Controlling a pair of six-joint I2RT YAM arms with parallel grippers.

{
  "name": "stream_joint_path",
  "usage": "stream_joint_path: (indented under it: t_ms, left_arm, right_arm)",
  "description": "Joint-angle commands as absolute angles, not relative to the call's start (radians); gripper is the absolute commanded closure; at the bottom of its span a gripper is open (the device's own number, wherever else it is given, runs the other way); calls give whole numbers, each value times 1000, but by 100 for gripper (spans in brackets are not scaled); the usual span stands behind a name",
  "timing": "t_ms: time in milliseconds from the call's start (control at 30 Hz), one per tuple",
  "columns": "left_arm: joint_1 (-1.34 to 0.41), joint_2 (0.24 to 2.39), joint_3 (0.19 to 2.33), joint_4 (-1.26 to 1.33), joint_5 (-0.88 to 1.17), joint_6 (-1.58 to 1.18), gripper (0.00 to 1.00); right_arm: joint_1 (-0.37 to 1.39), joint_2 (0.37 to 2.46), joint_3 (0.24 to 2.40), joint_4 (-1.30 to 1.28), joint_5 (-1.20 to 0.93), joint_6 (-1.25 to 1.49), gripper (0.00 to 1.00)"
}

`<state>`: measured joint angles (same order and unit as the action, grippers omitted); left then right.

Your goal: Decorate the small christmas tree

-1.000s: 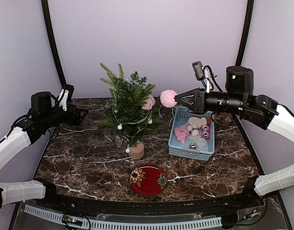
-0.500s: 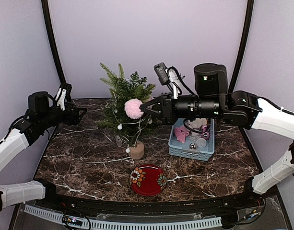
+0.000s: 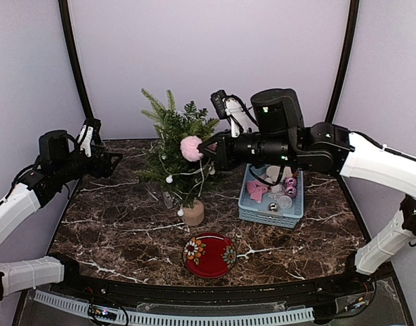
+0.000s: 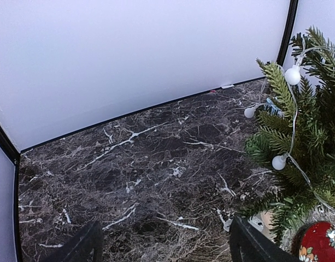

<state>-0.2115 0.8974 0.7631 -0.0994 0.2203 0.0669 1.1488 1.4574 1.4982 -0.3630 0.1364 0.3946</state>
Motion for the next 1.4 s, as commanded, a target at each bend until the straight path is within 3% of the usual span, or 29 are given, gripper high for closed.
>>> stream_joint_path:
  t_ms: [0,733,767,933,1000,1367]
  left_arm:
    - [-209,874,750,-87,220,63,18]
    - [-209,870,749,-86,224,63,18]
    - [-209,869,750,-86,224,63,18]
    - [-209,867,749,-86,223,62,18]
    - [-209,865,748,-86,223,61,18]
    - [-209,865,747,-86,224,60,18]
  right_arm:
    - [1162,1505,1554,-396,193,401,100]
    - [1168,1531,1596,-524,219,404,100]
    - [1168,1525,1595,-519,211,404,97]
    - [1168,1484,1571,-490,197,404,65]
    - [1169,1465,1556,-478,187,406,58]
    - [1167,1381,1493,-422,155,421,41]
